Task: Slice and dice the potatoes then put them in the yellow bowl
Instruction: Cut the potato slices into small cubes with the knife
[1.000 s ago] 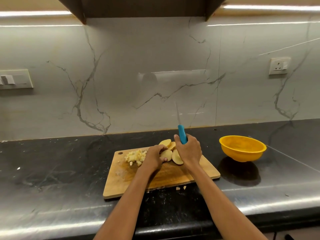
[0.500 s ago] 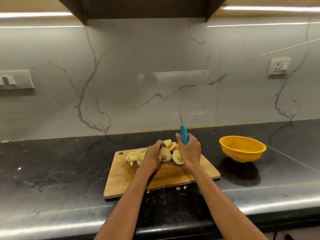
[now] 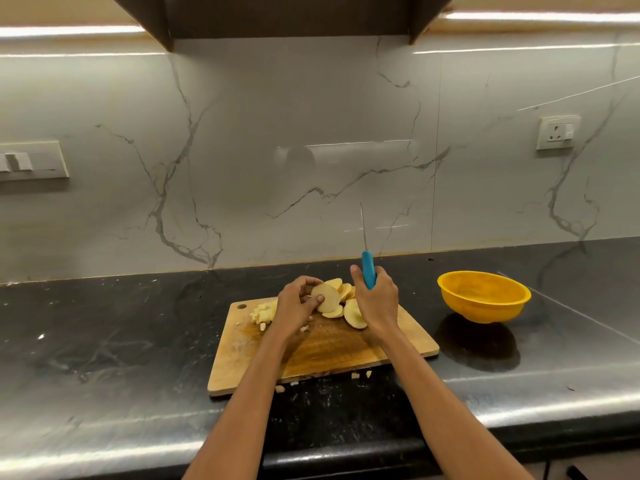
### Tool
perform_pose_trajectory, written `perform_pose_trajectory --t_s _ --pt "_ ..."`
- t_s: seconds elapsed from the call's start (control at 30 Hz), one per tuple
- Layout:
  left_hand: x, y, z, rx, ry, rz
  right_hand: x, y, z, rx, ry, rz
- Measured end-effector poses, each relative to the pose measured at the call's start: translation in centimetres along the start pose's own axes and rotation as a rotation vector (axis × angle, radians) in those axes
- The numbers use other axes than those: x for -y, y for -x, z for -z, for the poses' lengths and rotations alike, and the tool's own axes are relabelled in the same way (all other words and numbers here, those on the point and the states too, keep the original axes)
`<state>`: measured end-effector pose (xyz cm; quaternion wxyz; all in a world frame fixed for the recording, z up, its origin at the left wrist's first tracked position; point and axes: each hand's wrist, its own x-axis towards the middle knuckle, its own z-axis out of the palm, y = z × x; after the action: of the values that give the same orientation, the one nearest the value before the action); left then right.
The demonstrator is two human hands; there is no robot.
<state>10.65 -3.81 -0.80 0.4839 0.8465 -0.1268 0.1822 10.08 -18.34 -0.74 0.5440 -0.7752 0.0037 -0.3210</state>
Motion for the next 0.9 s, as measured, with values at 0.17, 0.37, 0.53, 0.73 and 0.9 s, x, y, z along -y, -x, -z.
perform_pose_trajectory --t_s 0.17,0.37,0.53,0.73,0.9 --pt "-0.4 2.3 1.5 0.207 0.007 0.063 0.4 1.1 0.5 0.102 -0.053 0.026" --pt "-0.3 5.3 0.9 0.053 -0.299 -0.07 0.6 3.9 1.1 0.298 -0.148 -0.135" --pt "0.5 6.7 1.9 0.182 -0.27 -0.005 2.2 6.5 3.6 0.431 -0.186 -0.112" --pt "0.3 8.1 1.7 0.156 -0.282 -0.059 4.5 8.4 5.4 0.533 0.01 -0.37" --pt "0.2 9.2 1.2 0.071 -0.352 -0.087 5.1 10.5 6.9 0.629 0.435 -0.238"
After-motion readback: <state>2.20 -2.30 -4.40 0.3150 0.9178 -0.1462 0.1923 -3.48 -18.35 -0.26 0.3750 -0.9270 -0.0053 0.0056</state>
